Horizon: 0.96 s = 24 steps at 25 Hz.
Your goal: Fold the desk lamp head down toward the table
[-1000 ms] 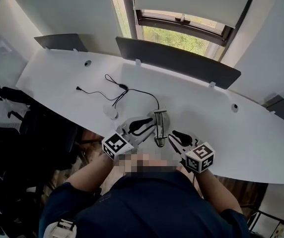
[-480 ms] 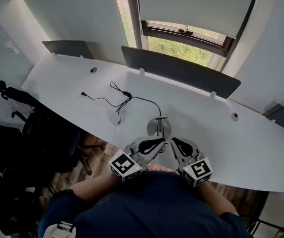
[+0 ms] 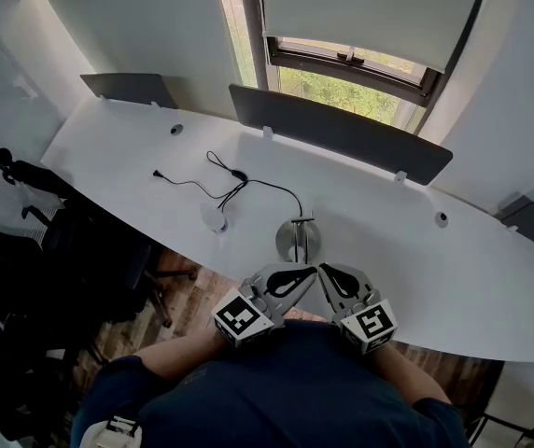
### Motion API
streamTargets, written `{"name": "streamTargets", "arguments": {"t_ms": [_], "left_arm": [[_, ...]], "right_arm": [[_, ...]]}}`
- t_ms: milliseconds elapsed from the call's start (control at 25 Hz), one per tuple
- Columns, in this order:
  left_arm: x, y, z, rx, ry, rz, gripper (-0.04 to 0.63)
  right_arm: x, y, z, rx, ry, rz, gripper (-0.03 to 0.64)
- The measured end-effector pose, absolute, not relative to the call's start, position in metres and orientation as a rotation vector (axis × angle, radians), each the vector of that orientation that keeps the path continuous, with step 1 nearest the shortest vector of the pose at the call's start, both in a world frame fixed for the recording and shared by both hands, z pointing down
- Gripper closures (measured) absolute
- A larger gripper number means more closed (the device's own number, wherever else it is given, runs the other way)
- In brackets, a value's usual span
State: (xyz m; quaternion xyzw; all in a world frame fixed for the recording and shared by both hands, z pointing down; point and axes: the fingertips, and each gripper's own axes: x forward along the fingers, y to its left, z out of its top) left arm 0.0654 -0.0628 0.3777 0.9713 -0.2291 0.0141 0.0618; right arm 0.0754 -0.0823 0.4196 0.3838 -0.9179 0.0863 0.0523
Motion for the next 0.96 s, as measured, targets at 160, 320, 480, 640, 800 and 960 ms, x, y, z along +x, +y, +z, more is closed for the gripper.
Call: {"name": "streamTargets", "arguments": {"t_ms": [160,320,480,640,800,960], "left_arm": [[0.0685,-0.0605,0.3774,2.932,-0.687,0.035,0.589],[0.0674,-0.0585,0.3798,2.926,-0.687,0.034,0.589],[0.0675,-0.0568,0.3778,2.937,-0.687,0.033,0.589],[0.0658,-0.0572,0.3784,2.943,-0.692,0.041,0.589],[0.0645,-0.0562,0.3795,2.944,-0.694,0.036,0.589],[0.0635,-0.0538,0.3801,2.934,-0.685,0.024,0.589]], "right_arm": [[0.078,-0.0808,0.4183,1.164,-2.796,0.269,0.607],[0.0759,-0.0788,0.4191,1.153,-2.798,0.273,0.608],[0.0752,-0.0778,0.4216,1.151,-2.795,0.269,0.607],[0.0747,-0.0775,0.4217,1.148,-2.798,0.28,0.608],[0.074,-0.0764,0.4224,1.145,-2.8,0.282,0.607],[0.0729,-0.0747,0.4233,1.139,-2.803,0.275,0.607]]}}
